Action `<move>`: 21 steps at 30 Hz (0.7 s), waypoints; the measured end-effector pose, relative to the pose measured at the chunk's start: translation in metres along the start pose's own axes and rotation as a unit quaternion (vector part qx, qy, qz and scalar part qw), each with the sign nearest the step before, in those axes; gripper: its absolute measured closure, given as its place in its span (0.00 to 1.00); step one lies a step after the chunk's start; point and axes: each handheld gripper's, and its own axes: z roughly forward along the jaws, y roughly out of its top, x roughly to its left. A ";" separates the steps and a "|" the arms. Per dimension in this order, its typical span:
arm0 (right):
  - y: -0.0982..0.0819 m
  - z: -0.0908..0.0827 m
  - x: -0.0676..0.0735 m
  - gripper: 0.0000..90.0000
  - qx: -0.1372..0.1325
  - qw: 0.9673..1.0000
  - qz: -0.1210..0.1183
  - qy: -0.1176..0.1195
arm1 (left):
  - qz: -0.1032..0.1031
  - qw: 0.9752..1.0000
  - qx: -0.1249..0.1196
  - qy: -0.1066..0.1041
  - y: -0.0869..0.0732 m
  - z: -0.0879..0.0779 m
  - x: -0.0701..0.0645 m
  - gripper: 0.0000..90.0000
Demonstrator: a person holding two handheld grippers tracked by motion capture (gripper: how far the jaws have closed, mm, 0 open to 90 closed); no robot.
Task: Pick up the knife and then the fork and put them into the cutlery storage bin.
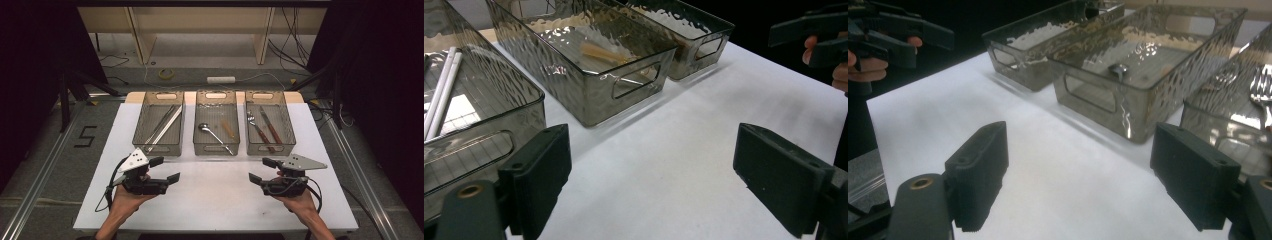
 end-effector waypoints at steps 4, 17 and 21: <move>-0.006 -0.003 0.001 0.26 -0.001 1.000 0.006 -0.004 | 0.000 1.000 -0.001 -0.002 0.000 -0.001 0.000 0.17; -0.015 -0.006 0.001 0.26 0.016 1.000 0.019 -0.012 | -0.001 1.000 -0.003 -0.002 -0.001 -0.003 -0.002 0.17; -0.014 -0.006 0.002 0.26 0.016 1.000 0.012 -0.014 | -0.003 1.000 -0.002 -0.003 -0.002 -0.001 -0.002 0.17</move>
